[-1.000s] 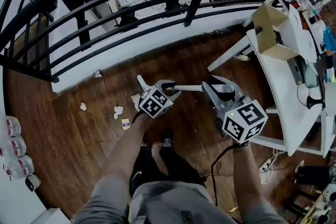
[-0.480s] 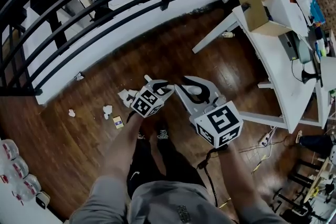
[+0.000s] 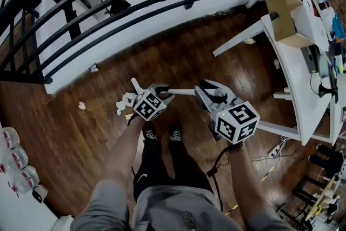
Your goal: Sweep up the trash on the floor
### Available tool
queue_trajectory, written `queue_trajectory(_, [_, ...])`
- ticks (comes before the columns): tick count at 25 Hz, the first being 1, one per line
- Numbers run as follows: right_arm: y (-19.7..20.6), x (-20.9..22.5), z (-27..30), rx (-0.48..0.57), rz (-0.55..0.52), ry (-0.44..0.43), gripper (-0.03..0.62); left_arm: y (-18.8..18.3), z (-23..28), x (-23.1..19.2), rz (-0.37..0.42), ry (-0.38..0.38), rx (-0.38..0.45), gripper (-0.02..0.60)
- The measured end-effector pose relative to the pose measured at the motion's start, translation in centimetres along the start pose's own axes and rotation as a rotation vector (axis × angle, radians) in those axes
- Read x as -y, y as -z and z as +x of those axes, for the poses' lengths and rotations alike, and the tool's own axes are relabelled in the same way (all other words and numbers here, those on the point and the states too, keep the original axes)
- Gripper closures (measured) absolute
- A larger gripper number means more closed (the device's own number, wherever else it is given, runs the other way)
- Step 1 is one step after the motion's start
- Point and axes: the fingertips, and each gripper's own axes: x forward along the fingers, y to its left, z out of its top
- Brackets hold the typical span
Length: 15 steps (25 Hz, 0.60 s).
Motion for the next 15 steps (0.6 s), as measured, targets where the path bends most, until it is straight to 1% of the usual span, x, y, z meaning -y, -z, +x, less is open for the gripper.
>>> queue_trajectory(3, [1.8, -0.6, 1.5, -0.024, 0.062, -0.023, 0.513, 2.9, -1.9, -1.3, 0.01, -0.027, -0.052, 0.439])
queue_trajectory(6, [2.4, -2.3, 2.6, -0.031, 0.073, -0.056, 0.513, 4.4, -4.0, -2.2, 0.018, -0.058, -0.07, 0.437])
queue_trajectory(9, [1.3, -4.4, 3.1, -0.014, 0.037, -0.098, 0.513, 4.3, -5.9, -2.8, 0.013, -0.092, -0.056, 0.437])
queue_trajectory(12, [-0.7, -6.1, 2.7, 0.021, -0.012, -0.148, 0.513, 3.2, -7.5, -2.6, 0.011, -0.13, -0.033, 0.442])
queue_trajectory(15, [-2.8, -7.3, 2.0, 0.051, -0.072, -0.209, 0.513, 1.9, -9.2, -2.2, -0.011, -0.191, 0.007, 0.445])
